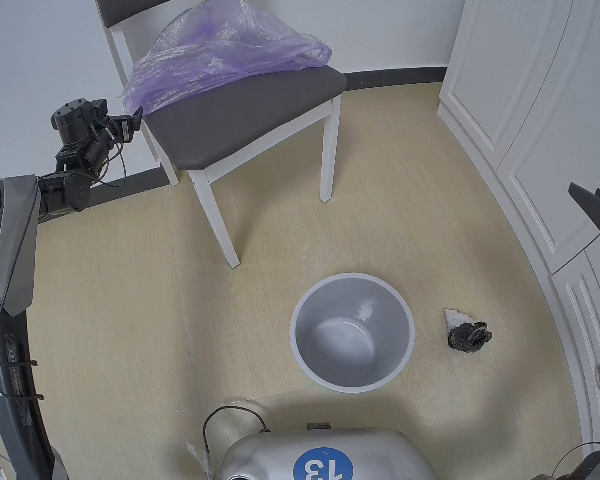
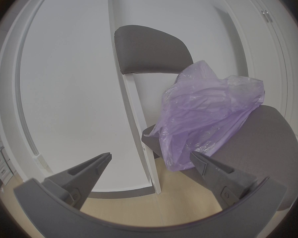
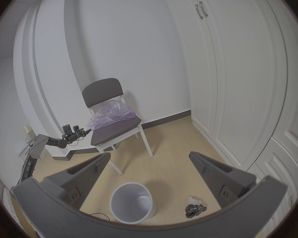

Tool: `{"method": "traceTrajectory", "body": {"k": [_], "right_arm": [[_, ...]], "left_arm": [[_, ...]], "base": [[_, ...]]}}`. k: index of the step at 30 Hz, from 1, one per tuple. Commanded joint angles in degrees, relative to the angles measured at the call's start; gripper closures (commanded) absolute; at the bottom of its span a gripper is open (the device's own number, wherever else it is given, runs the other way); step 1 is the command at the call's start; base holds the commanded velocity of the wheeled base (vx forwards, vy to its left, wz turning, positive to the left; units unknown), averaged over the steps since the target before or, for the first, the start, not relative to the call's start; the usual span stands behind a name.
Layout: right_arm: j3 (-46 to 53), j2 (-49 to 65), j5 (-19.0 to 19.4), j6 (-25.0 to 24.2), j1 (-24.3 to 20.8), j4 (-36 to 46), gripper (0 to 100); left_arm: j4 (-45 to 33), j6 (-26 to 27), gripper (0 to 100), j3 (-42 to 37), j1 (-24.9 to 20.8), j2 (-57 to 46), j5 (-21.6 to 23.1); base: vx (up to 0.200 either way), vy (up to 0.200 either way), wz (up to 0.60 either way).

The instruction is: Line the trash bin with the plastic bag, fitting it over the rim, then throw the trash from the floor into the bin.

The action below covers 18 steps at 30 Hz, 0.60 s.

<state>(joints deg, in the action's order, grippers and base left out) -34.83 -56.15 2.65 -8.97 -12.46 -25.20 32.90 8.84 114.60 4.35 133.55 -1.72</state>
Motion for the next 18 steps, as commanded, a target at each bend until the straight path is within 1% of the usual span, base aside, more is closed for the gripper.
{"method": "traceTrajectory", "body": {"k": [1,10,15,18], "right_arm": [[0.0,0.1,0.0,0.0,0.0,0.0,0],[-0.1,0.3,0.0,-0.1,0.0,0.0,0],[-0.1,1.0,0.0,0.0,0.0,0.1,0],[-0.1,1.5,0.1,0.2,-0.1,0.2,0]], "left_arm": [[0.1,-0.7,100,0.0,0.1,-0.2,0.2],[0.4,-0.8,100,0.0,0.2,-1.2,1.5],[4.7,-0.8,100,0.0,-0.7,-1.7,0.7],[6.6,-0.8,100,-1.2,-1.2,-4.2,0.5]], "base": [[0.000,0.000,0.00],[0.000,0.000,0.00],[0.000,0.000,0.00],[0.000,0.000,0.00]]}}
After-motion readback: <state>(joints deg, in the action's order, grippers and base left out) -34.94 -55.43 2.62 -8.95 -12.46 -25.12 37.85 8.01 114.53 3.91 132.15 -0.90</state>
